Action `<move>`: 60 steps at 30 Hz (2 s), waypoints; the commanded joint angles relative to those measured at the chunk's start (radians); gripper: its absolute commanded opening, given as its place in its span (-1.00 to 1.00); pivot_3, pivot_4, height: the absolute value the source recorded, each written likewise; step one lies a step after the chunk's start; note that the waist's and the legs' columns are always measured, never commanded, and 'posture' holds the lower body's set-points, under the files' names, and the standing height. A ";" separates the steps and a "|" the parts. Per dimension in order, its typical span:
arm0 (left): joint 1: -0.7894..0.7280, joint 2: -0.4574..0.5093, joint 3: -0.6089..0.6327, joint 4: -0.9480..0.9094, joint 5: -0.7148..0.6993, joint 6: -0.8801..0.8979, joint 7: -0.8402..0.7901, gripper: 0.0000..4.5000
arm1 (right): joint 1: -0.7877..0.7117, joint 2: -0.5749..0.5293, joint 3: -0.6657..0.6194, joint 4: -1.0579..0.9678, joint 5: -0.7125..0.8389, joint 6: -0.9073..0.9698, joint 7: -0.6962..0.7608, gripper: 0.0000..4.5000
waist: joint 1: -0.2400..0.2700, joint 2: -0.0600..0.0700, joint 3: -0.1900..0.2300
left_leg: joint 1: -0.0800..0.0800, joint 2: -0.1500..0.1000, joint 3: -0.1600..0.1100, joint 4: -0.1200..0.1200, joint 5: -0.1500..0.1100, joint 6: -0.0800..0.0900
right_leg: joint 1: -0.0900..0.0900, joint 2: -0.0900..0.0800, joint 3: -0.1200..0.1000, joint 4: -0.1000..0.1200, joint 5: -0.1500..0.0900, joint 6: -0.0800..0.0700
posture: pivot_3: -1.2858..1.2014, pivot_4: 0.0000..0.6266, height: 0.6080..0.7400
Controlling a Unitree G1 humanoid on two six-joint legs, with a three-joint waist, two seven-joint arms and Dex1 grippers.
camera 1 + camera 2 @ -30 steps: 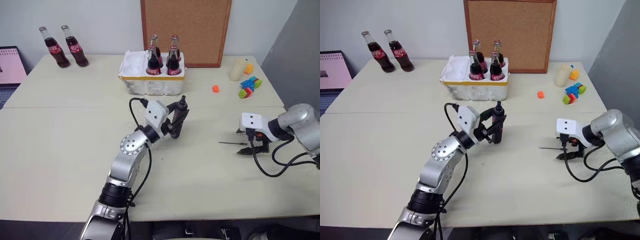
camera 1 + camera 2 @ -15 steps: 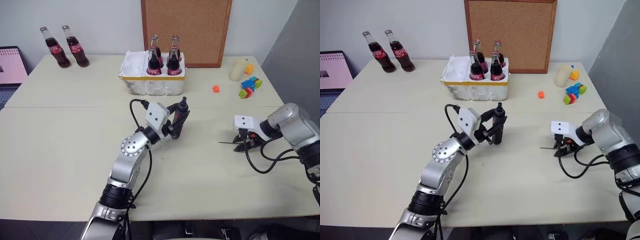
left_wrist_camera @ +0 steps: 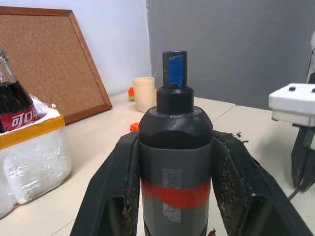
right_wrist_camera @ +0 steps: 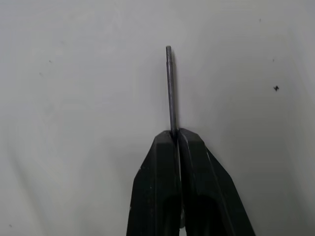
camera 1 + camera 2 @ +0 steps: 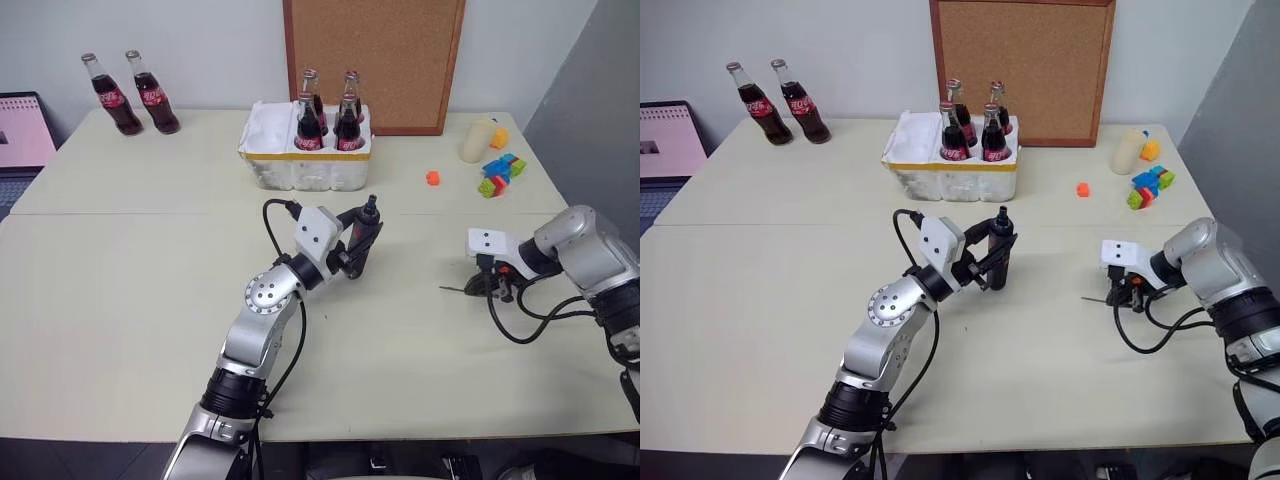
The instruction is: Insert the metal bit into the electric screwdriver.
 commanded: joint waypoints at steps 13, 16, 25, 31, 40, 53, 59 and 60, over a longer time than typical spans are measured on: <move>-0.004 0.106 0.046 -0.166 -0.181 0.186 -0.155 -0.27 | 0.349 0.166 -0.646 -0.755 0.529 0.385 -0.360 -1.00 | -0.005 0.000 0.000 | 0.001 0.000 0.000 0.000 0.000 0.000 | 0.001 0.001 0.000 0.002 -0.002 0.004 | 0.03 -0.52 1.00; -0.014 0.124 0.066 -0.177 -0.228 0.214 -0.190 -0.27 | 0.351 0.261 -0.712 -0.877 0.647 0.468 -0.476 -1.00 | -0.005 0.000 0.000 | 0.001 0.000 -0.001 0.000 0.000 0.000 | 0.001 0.001 0.000 0.002 -0.002 0.004 | 0.03 -0.52 1.00; -0.008 0.179 0.075 -0.185 -0.283 0.246 -0.271 -0.27 | 0.308 0.487 -0.740 -1.007 0.906 0.501 -0.758 -1.00 | -0.006 0.000 0.000 | 0.001 0.000 0.000 0.000 0.000 0.000 | 0.001 0.001 -0.001 0.001 -0.002 0.004 | 0.03 -0.52 1.00; 0.003 0.201 0.058 -0.191 -0.245 0.220 -0.284 -0.27 | 0.288 0.511 -0.705 -0.999 0.983 0.484 -0.844 -1.00 | -0.005 0.000 0.000 | 0.000 0.000 0.000 0.000 0.000 0.000 | 0.000 0.001 -0.001 0.001 -0.002 0.004 | 0.03 -0.52 1.00; 0.016 0.213 0.078 -0.226 -0.289 0.246 -0.296 -0.27 | 0.287 0.511 -0.653 -0.960 1.052 0.407 -0.847 -1.00 | -0.005 0.000 0.000 | 0.000 0.001 0.000 -0.001 0.000 0.000 | 0.000 0.002 -0.001 0.000 -0.002 0.003 | 0.03 -0.52 1.00; 0.055 0.117 0.064 -0.148 -0.160 0.045 -0.191 -0.27 | 0.261 0.528 -0.565 -0.894 0.961 0.212 -0.848 -1.00 | -0.005 0.000 0.000 | -0.001 0.001 0.000 -0.001 0.000 0.000 | -0.001 0.002 0.000 -0.001 -0.002 0.003 | 0.03 -0.52 1.00; 0.135 0.135 0.057 -0.150 -0.159 0.017 -0.218 -0.27 | 0.259 0.541 -0.527 -0.868 0.934 0.158 -0.850 -1.00 | -0.005 0.000 0.000 | -0.001 0.001 0.000 -0.002 0.000 0.000 | -0.001 0.002 -0.001 -0.001 -0.002 0.003 | 0.03 -0.52 1.00; 0.145 0.139 0.057 -0.150 -0.159 0.017 -0.220 -0.27 | 0.259 0.544 -0.520 -0.863 0.928 0.150 -0.847 -1.00 | -0.005 0.001 0.000 | -0.001 0.001 0.000 -0.002 0.000 0.000 | -0.001 0.002 -0.001 -0.001 -0.002 0.003 | 0.03 -0.52 1.00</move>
